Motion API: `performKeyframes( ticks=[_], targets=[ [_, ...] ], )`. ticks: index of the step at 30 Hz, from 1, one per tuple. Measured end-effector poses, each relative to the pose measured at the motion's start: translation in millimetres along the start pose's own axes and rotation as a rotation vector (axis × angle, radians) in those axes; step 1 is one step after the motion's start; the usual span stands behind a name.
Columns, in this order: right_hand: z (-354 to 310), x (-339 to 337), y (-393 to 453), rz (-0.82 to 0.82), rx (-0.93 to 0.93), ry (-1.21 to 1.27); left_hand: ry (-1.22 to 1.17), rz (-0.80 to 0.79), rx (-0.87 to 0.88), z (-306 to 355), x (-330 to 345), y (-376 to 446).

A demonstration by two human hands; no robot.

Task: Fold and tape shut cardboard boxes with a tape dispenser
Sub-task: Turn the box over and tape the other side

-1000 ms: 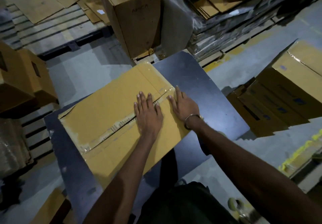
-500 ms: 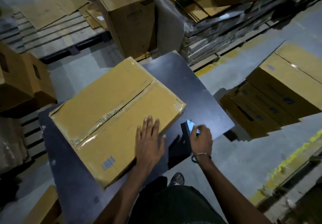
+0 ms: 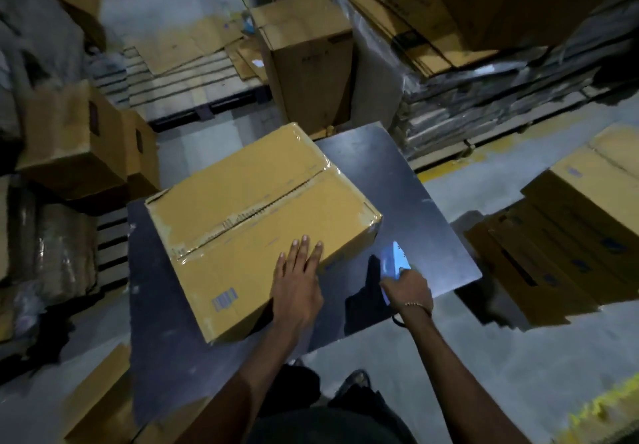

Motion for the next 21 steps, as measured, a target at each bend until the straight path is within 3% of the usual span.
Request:
performKeyframes(
  ticks=[3, 6, 8, 10, 13, 21],
  targets=[
    [-27, -37, -24, -0.001, 0.007, 0.321, -0.157, 0.032, -0.049, -4, -6, 4],
    [-77, -66, -60, -0.073, -0.168, 0.531, -0.67, 0.007, -0.28, -18, -22, 19],
    [-121, -68, -85, -0.252, -0.299, 0.611, -1.199, -0.134, -0.496, -27, -40, 28],
    [-160, -53, -105, -0.451, -0.363, 0.676, -1.562, -0.379, -0.64, -36, -58, 31],
    [-205, -22, -122, -0.601, -0.367, 0.705, -1.606, -0.567, -0.695, -83, -86, 29],
    [-303, 65, -150, -0.754, -0.389, 0.655, -1.585, -0.494, -0.733, -241, -96, 31]
  ],
)
Point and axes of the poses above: each hand's wrist, its own y-axis towards the middle knuckle, its own x-axis out of the palm, z = x × y, the point moved 8 cm from there along y, towards the middle knuckle, and after that the axes turned 2 degrees about -x, right-handed, at the moved point
